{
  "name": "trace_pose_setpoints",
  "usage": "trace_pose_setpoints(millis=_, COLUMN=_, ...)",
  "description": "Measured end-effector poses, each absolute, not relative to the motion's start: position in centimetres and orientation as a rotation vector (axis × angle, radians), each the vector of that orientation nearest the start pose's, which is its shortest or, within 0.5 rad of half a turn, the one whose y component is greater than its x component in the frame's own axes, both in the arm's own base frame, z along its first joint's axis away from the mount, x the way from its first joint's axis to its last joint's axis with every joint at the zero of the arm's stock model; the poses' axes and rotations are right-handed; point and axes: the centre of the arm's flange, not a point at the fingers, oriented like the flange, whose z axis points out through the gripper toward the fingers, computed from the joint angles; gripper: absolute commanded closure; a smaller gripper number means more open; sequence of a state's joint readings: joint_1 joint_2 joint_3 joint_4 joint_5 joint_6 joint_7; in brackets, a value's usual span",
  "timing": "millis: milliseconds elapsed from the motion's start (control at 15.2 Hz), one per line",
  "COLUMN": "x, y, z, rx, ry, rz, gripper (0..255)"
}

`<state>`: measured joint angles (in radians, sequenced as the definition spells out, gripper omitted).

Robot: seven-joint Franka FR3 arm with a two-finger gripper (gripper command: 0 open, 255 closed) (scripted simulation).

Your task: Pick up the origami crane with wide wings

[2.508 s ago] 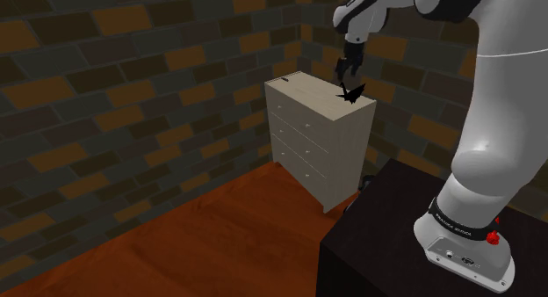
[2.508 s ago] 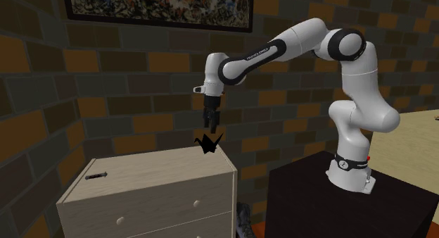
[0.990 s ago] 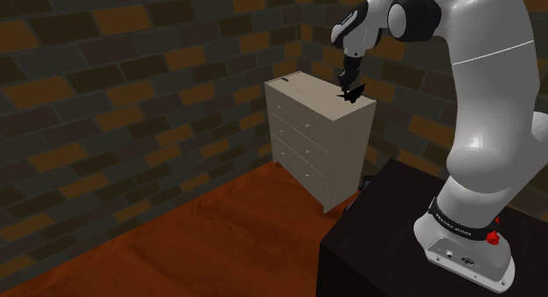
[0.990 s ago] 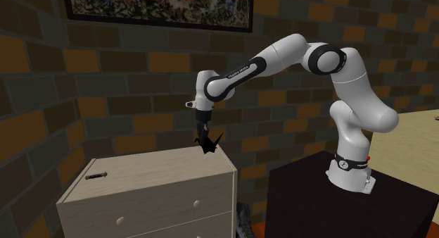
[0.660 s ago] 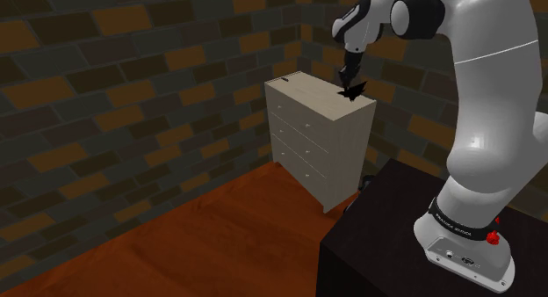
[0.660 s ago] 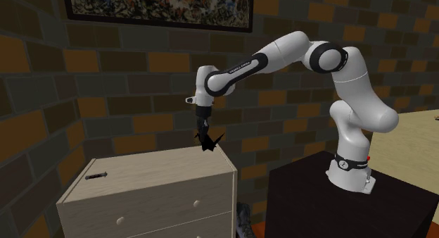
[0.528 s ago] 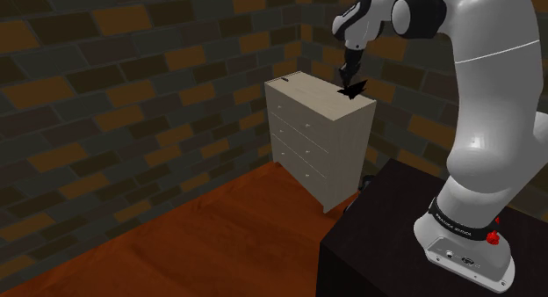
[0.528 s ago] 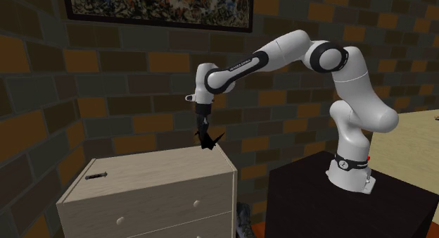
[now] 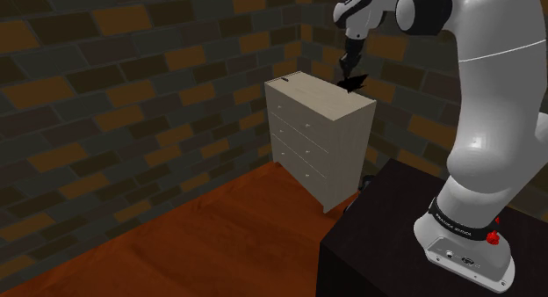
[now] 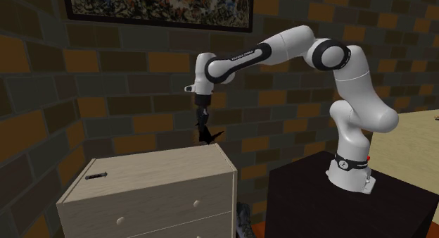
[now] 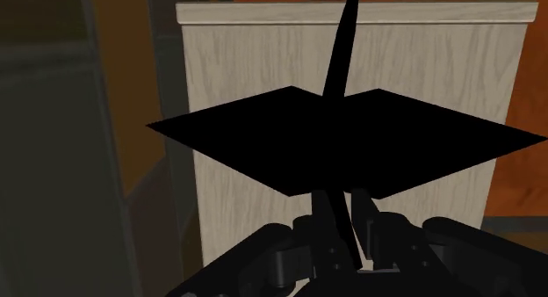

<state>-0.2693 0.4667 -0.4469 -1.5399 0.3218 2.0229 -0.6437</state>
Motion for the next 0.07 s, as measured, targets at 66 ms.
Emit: trace_pose_setpoints(millis=66, x=55.72, y=-40.23, z=41.30, rx=-3.092, ry=0.241, rz=-0.177, gripper=255)
